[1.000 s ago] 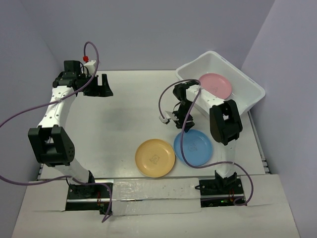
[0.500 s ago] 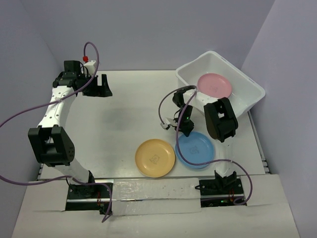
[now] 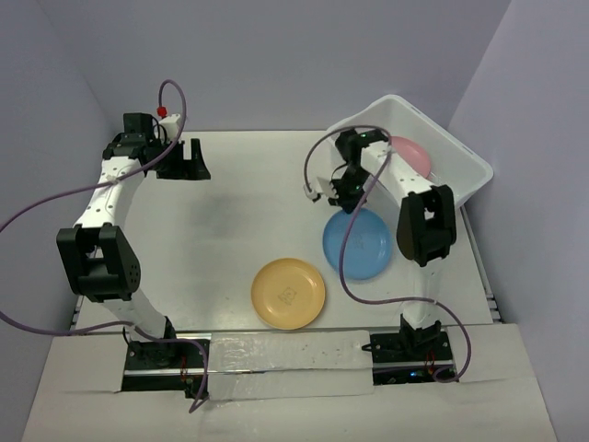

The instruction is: Place the plates into the plastic bin on the countertop

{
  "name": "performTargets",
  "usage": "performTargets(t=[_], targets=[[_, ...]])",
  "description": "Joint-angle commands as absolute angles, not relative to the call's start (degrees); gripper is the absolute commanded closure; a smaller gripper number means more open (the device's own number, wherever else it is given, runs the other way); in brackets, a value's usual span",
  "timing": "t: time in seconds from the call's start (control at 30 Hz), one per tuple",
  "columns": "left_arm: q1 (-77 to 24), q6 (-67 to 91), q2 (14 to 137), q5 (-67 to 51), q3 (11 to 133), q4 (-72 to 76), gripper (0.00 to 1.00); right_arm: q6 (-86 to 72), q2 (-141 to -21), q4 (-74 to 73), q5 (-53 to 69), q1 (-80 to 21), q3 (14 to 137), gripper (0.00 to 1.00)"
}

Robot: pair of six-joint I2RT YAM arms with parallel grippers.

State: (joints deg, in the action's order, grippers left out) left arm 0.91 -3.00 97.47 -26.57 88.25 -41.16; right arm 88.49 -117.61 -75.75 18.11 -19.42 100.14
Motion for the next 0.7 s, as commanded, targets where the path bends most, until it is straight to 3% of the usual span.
performTargets(t=[0.0,0.23,0.33,0.47,0.67], targets=[[1.32,-0.6,98.04,-26.92,90.05,-36.11,0.01,84.44,-108.52,-82.86,25.5,-18.72,109.54,1.0],[1.41,1.86,96.47,-23.88,87.69,-31.24,0.01,73.33,-105.0,-82.33,41.71,-17.08,121.39,1.0],[1.41,2.11,97.63,-23.9,89.02,-32.41,0.01,52.38,-108.06,-73.48,45.58,-14.55,131.37,1.0],[1.41,2.78,98.45,-23.88,90.15,-32.6,0.01,20.35,-111.89,-59.28,40.51,-6.41,136.06,1.0],[1.35,2.9,100.01,-24.05,92.36,-33.57,0.01,-5.64,-113.69,-50.48,29.41,7.91,130.36,1.0]])
